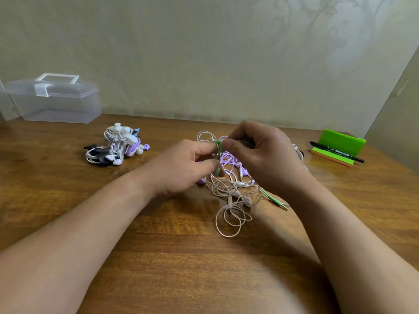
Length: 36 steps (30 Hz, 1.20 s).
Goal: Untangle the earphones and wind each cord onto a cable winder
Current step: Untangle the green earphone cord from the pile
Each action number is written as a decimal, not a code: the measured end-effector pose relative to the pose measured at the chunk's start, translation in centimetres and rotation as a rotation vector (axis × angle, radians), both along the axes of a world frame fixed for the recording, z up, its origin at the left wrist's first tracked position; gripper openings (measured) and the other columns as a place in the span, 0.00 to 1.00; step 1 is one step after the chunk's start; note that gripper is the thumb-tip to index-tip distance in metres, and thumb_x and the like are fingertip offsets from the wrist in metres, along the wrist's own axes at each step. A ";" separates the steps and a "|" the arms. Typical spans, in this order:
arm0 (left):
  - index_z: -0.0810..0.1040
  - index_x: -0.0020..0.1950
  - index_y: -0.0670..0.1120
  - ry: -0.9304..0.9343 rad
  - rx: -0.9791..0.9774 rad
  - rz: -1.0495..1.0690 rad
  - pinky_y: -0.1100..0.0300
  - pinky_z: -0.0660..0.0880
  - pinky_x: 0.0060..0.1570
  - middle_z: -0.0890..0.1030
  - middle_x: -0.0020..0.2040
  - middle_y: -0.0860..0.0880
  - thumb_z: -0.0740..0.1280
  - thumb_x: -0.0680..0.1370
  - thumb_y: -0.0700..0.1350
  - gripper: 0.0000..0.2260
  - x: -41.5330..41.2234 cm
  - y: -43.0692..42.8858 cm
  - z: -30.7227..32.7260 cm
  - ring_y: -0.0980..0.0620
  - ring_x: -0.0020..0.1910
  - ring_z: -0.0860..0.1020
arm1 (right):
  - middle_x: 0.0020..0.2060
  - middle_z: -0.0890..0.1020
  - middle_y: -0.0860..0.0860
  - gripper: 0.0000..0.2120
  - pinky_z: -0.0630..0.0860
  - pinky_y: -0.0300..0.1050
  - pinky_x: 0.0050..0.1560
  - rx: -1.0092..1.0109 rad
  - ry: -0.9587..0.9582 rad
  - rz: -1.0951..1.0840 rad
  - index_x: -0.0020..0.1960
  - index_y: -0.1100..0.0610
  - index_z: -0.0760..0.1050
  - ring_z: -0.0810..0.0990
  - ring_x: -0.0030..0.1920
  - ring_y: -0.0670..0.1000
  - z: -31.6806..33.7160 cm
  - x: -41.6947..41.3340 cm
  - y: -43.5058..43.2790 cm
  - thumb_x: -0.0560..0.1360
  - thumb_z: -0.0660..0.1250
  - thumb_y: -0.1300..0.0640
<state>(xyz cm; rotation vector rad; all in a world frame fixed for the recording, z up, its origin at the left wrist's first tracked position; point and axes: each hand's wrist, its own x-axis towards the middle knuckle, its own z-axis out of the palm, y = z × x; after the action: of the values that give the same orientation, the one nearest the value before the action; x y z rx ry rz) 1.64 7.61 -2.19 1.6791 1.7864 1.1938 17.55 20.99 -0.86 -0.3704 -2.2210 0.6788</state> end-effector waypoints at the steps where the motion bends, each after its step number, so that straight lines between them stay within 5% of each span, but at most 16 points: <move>1: 0.84 0.60 0.53 -0.008 -0.007 -0.013 0.50 0.81 0.53 0.87 0.52 0.52 0.66 0.84 0.42 0.10 0.1 -0.1 -0.1 0.53 0.49 0.84 | 0.31 0.81 0.43 0.05 0.66 0.32 0.31 -0.023 0.009 0.003 0.46 0.53 0.83 0.75 0.31 0.44 0.0 0.0 0.1 0.78 0.75 0.53; 6: 0.81 0.64 0.43 -0.164 -0.014 -0.144 0.51 0.73 0.48 0.87 0.54 0.44 0.65 0.83 0.33 0.12 0.3 0.0 0.1 0.54 0.49 0.81 | 0.34 0.85 0.45 0.06 0.71 0.35 0.34 -0.205 0.048 0.099 0.48 0.57 0.84 0.77 0.31 0.40 0.4 0.3 1.3 0.79 0.75 0.54; 10: 0.82 0.67 0.51 -0.412 -0.022 -0.212 0.45 0.67 0.51 0.86 0.58 0.43 0.69 0.79 0.39 0.17 0.1 -0.3 0.7 0.49 0.51 0.79 | 0.31 0.76 0.51 0.12 0.66 0.38 0.27 -0.674 0.086 0.309 0.53 0.64 0.81 0.68 0.26 0.45 -0.1 -0.1 2.0 0.83 0.68 0.54; 12: 0.81 0.68 0.50 -0.495 -0.003 -0.241 0.55 0.72 0.41 0.85 0.60 0.42 0.70 0.78 0.38 0.19 0.2 -0.7 1.1 0.53 0.38 0.80 | 0.30 0.70 0.51 0.10 0.62 0.39 0.30 -0.817 0.066 0.387 0.52 0.60 0.81 0.63 0.30 0.46 -0.6 -0.6 1.9 0.83 0.66 0.54; 14: 0.80 0.69 0.47 -0.562 0.056 -0.209 0.66 0.59 0.24 0.85 0.61 0.42 0.68 0.78 0.39 0.19 0.2 -0.8 1.3 0.60 0.21 0.66 | 0.34 0.72 0.53 0.10 0.62 0.41 0.32 -0.803 0.011 0.399 0.48 0.54 0.83 0.66 0.32 0.47 -1.4 -1.1 1.5 0.83 0.66 0.53; 18: 0.76 0.72 0.46 -0.666 0.156 -0.051 0.60 0.50 0.27 0.85 0.62 0.44 0.65 0.81 0.39 0.19 -0.1 -0.1 0.6 0.61 0.18 0.59 | 0.30 0.75 0.43 0.11 0.65 0.40 0.31 -0.471 -0.106 0.243 0.49 0.50 0.82 0.69 0.28 0.41 -1.9 -1.7 -0.4 0.86 0.64 0.50; 22: 0.72 0.75 0.43 -0.548 0.254 0.154 0.74 0.67 0.26 0.85 0.58 0.42 0.60 0.84 0.33 0.19 0.7 0.4 1.0 0.64 0.21 0.72 | 0.30 0.77 0.44 0.11 0.66 0.36 0.32 -0.235 -0.275 0.156 0.47 0.52 0.79 0.70 0.27 0.40 -1.4 -1.9 -1.3 0.86 0.64 0.51; 24: 0.72 0.76 0.47 -0.346 0.258 0.235 0.70 0.76 0.48 0.86 0.58 0.47 0.63 0.84 0.35 0.20 0.1 0.8 0.3 0.65 0.43 0.84 | 0.29 0.76 0.43 0.12 0.65 0.37 0.31 -0.153 -0.310 0.125 0.45 0.52 0.79 0.70 0.28 0.41 -1.5 -1.9 -1.4 0.85 0.65 0.50; 27: 0.73 0.75 0.60 -0.033 0.172 0.317 0.57 0.76 0.66 0.85 0.60 0.60 0.68 0.81 0.47 0.22 -0.8 0.8 -0.5 0.63 0.63 0.80 | 0.28 0.75 0.47 0.14 0.65 0.44 0.32 -0.018 -0.322 0.061 0.42 0.53 0.78 0.70 0.29 0.45 -1.5 -1.7 -1.3 0.83 0.67 0.48; 32: 0.79 0.69 0.59 0.159 0.036 0.263 0.53 0.80 0.58 0.86 0.52 0.54 0.66 0.78 0.49 0.20 -0.4 0.1 0.0 0.57 0.53 0.84 | 0.27 0.76 0.47 0.10 0.66 0.46 0.31 -0.029 -0.170 0.019 0.40 0.51 0.80 0.71 0.28 0.45 -0.5 -0.6 -0.2 0.79 0.73 0.50; 36: 0.84 0.59 0.55 0.153 -0.083 0.114 0.51 0.80 0.56 0.87 0.46 0.55 0.70 0.82 0.48 0.07 0.0 -0.4 0.4 0.58 0.46 0.85 | 0.28 0.78 0.47 0.06 0.73 0.42 0.29 -0.303 0.035 0.148 0.45 0.57 0.80 0.77 0.27 0.50 0.7 0.1 0.3 0.80 0.74 0.57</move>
<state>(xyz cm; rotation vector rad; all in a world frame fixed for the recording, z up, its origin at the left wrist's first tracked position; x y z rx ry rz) 1.68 7.17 -1.80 1.6810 2.0196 1.0456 17.67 21.30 -0.15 -0.3428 -2.1286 1.0990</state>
